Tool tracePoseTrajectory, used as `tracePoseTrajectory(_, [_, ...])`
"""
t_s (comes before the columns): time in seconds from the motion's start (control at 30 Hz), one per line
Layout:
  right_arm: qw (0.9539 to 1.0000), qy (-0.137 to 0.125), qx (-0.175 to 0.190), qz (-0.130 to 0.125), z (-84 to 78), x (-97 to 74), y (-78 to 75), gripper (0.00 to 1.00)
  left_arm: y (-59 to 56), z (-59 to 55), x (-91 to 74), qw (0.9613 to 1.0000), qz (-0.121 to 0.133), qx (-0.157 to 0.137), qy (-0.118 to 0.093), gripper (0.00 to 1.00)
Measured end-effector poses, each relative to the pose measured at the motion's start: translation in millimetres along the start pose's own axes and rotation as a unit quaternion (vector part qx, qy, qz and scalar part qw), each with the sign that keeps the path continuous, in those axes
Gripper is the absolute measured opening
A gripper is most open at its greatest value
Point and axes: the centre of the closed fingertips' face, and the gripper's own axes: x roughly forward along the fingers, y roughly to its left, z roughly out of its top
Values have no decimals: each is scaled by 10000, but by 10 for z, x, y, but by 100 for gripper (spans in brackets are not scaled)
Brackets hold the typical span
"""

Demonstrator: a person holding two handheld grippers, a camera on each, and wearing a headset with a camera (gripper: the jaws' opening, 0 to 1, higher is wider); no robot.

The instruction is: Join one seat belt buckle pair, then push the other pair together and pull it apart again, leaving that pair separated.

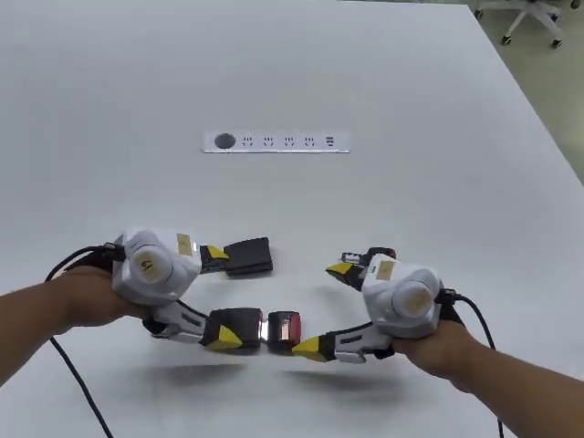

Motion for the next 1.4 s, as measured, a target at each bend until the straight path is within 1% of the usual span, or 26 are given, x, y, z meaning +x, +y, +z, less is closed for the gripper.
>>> tracePoseTrajectory(0.07, [10000,-6,-4,-60,14,-102,-72,84,63,65,-61,9999,104,36,-124,82])
tracePoseTrajectory(0.1, [10000,-2,-4,-78,17,-124,-91,85,92,92,-98,9998,152,23,-151,82])
tracePoseTrajectory(0.17, [9998,19,5,-200,-13,-191,-229,86,152,100,-132,9996,233,1,-157,83])
tracePoseTrajectory(0.23, [9995,21,-2,-305,-2,-295,-337,86,213,96,-169,9995,283,21,-134,83])
tracePoseTrajectory(0.33, [9985,-1,169,-525,-14,-443,-562,86,328,98,-217,9993,361,34,-104,83])
tracePoseTrajectory(0.4, [9979,20,228,-603,-20,-502,-662,85,378,135,-233,9992,386,23,-104,82])
tracePoseTrajectory(0.43, [9978,16,245,-621,-8,-549,-713,84,413,134,-232,9991,400,17,-104,81])
tracePoseTrajectory(0.47, [9978,20,248,-621,-37,-556,-768,83,453,142,-226,9991,421,24,-103,81])
tracePoseTrajectory(0.5, [9977,37,241,-629,-62,-571,-835,83,472,154,-218,9990,428,29,-92,81])
tracePoseTrajectory(0.57, [9977,64,233,-632,-69,-620,-912,83,508,161,-200,9990,438,17,-67,81])
tracePoseTrajectory(0.63, [9979,139,278,-575,-86,-660,-958,81,575,178,-161,9990,434,43,-41,80])
tracePoseTrajectory(0.67, [9979,150,279,-561,-111,-671,-1021,80,607,191,-137,9990,434,49,-32,80])
tracePoseTrajectory(0.7, [9981,195,237,-528,-139,-675,-1072,80,656,172,-115,9991,427,41,-33,80])
tracePoseTrajectory(0.73, [9984,231,214,-473,-155,-670,-1072,81,697,165,-84,9991,413,38,-29,80])
tracePoseTrajectory(0.8, [9986,331,196,-362,-206,-651,-1072,81,722,175,-29,9992,395,71,-2,79])
tracePoseTrajectory(0.87, [9984,423,173,-334,-265,-628,-1101,80,795,118,48,9994,354,22,28,77])
tracePoseTrajectory(0.9, [9983,462,167,-311,-293,-616,-1113,79,782,132,70,9995,325,-6,28,77])
tracePoseTrajectory(0.93, [9983,498,166,-256,-311,-608,-1086,79,787,126,95,9995,297,-33,32,76])
tracePoseTrajectory(1.0, [9981,565,164,-202,-377,-582,-1099,75,850,27,176,9996,254,-71,114,76])
tracePoseTrajectory(1.07, [9976,644,203,-134,-444,-550,-1103,68,837,17,226,9996,220,-86,164,75])
tracePoseTrajectory(1.17, [9973,714,157,-83,-523,-488,-1133,71,827,-10,292,9997,138,-41,195,73])
tracePoseTrajectory(1.2, [9972,726,166,-51,-532,-478,-1136,70,844,-50,331,9997,125,-27,225,72])
tracePoseTrajectory(1.27, [9969,770,157,-37,-549,-465,-1145,68,867,-78,378,9996,93,-40,266,71])
tracePoseTrajectory(1.3, [9967,796,156,-34,-562,-456,-1161,68,880,-112,409,9995,77,-46,302,70])
tracePoseTrajectory(1.33, [9966,806,166,-32,-599,-438,-1185,69,889,-136,429,9994,69,-40,334,69])
tracePoseTrajectory(1.4, [9963,839,180,-3,-613,-427,-1206,67,904,-189,470,9992,23,-55,389,65])
